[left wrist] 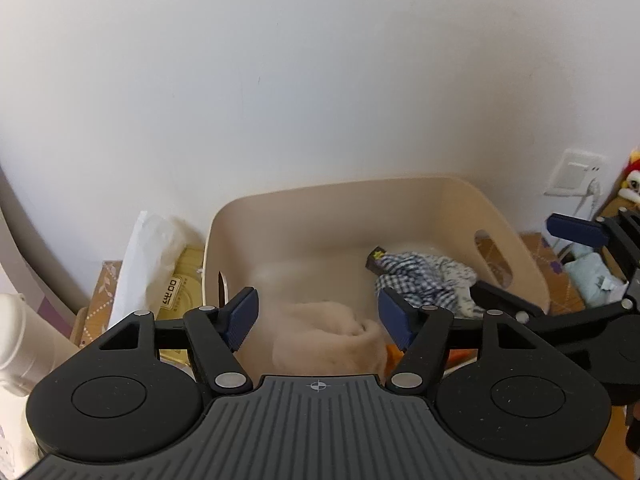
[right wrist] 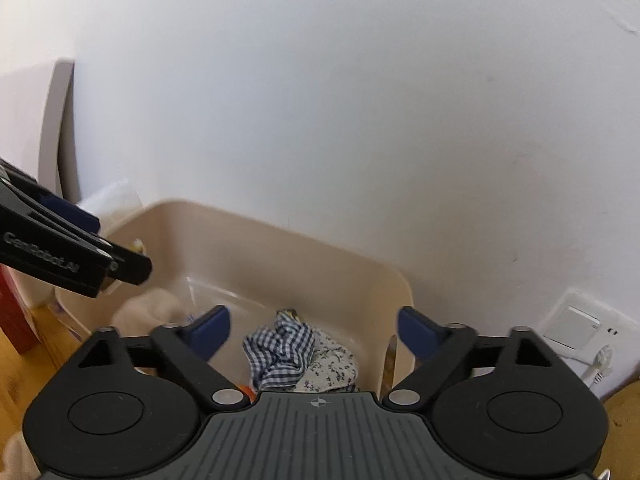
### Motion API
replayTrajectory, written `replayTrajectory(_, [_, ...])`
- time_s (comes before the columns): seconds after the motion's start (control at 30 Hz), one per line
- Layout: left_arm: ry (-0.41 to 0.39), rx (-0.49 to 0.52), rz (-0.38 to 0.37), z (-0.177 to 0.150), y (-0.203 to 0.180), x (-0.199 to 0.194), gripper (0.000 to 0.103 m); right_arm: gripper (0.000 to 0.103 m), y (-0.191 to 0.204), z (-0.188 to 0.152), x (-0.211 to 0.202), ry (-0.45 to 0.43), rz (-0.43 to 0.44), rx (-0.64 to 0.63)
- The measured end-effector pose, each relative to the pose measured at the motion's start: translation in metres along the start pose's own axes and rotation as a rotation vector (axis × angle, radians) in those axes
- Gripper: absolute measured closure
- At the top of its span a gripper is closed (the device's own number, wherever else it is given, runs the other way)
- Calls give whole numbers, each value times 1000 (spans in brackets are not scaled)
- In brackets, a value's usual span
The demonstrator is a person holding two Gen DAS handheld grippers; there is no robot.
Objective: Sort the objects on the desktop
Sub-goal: 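Carry the sock and cloth to the basket and open both tools over it, then move both open tools back over the pile of toys and socks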
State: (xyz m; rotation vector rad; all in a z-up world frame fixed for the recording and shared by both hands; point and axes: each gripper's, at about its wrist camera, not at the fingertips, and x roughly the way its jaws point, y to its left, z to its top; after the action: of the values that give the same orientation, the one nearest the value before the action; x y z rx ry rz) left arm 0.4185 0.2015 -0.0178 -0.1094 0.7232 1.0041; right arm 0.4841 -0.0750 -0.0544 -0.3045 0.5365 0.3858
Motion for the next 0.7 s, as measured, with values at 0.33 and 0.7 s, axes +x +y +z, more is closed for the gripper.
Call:
replayTrajectory(0.33, [-17,2,46,-18,-5,-50,28,0,-6,-13,-72,-50,-1,81])
replayTrajectory(0.7, [36,-35,68,-89,-17,-86,22,0,7,-91,-113,88,27,74])
